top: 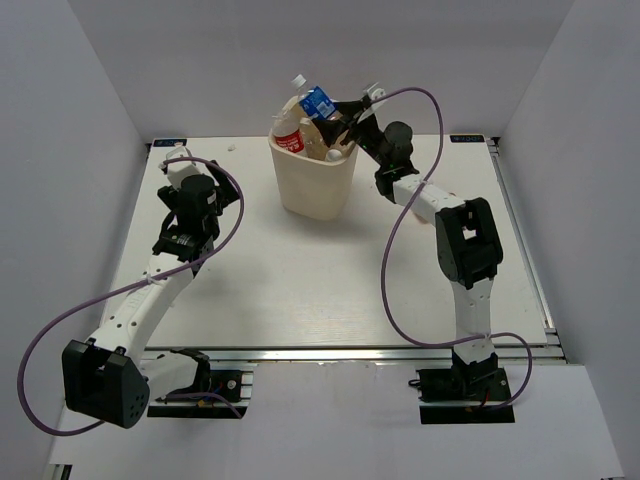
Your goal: Put the plastic bottles in the bin
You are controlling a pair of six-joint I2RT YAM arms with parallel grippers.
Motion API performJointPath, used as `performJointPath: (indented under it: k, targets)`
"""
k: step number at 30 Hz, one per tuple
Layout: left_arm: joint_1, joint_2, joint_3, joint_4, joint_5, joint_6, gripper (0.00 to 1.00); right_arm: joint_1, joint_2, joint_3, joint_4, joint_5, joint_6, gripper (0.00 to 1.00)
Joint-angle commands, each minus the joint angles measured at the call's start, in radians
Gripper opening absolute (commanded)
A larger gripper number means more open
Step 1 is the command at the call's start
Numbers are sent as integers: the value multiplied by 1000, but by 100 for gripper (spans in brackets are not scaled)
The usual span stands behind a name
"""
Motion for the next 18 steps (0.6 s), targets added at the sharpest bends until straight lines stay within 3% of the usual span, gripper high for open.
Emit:
performJointPath:
  k: [1,11,18]
  targets:
    - [7,-9,9,-3,11,-6,98,0,-11,-17,-43,-35,-14,78]
    - [7,18,12,7,43,-5,98,0,-123,-20,-211,79,-158,87]
    - [7,37,16,17,69,-2,98,0,-129,129,-408,83,-247,89]
